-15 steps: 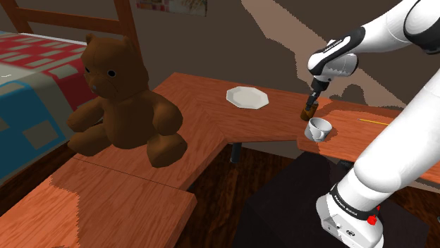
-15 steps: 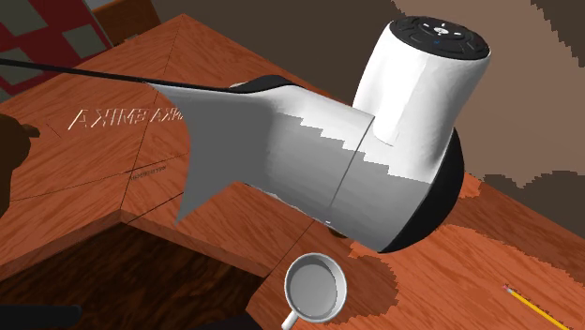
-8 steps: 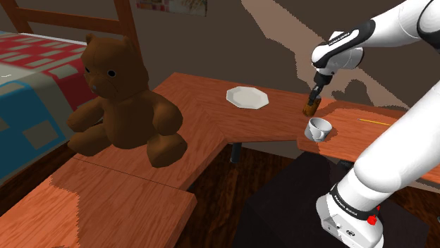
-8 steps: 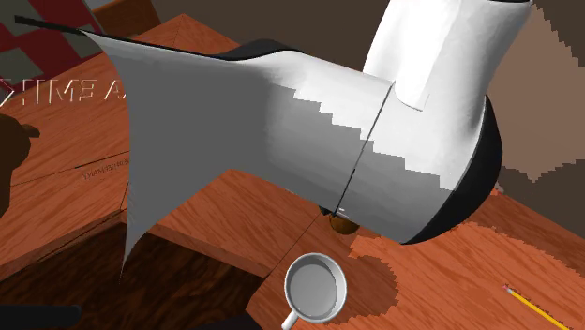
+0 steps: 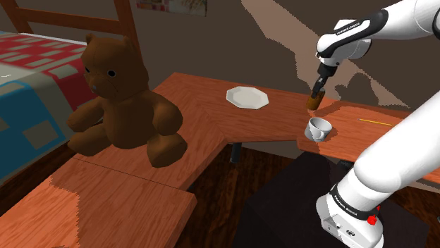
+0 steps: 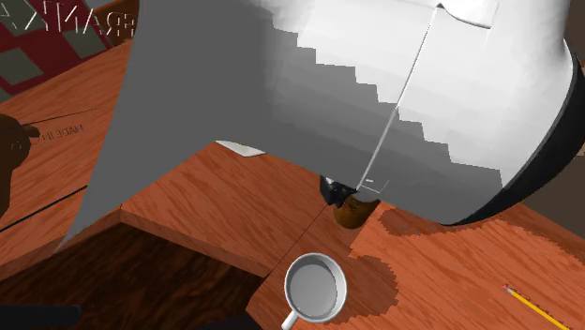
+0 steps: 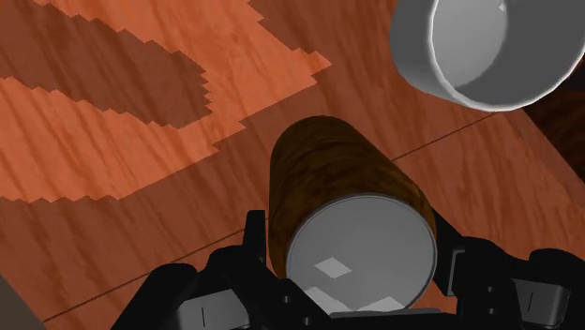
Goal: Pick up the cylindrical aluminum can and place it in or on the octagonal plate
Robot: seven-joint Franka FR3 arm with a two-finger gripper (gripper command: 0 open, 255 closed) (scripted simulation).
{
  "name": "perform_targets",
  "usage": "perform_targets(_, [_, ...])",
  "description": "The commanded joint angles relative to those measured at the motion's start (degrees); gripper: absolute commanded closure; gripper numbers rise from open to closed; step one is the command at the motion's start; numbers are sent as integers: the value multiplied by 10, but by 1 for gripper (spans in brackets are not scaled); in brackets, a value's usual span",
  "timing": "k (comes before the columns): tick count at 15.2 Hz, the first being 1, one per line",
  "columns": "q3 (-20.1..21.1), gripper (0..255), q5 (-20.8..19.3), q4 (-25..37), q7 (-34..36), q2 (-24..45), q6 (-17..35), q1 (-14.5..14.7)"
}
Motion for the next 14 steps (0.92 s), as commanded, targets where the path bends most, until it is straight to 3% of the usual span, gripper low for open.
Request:
perform_targets(1, [2, 255, -3, 4, 4, -6, -10, 0])
perform_targets(14, [63, 255, 102, 224, 74, 180, -68, 59])
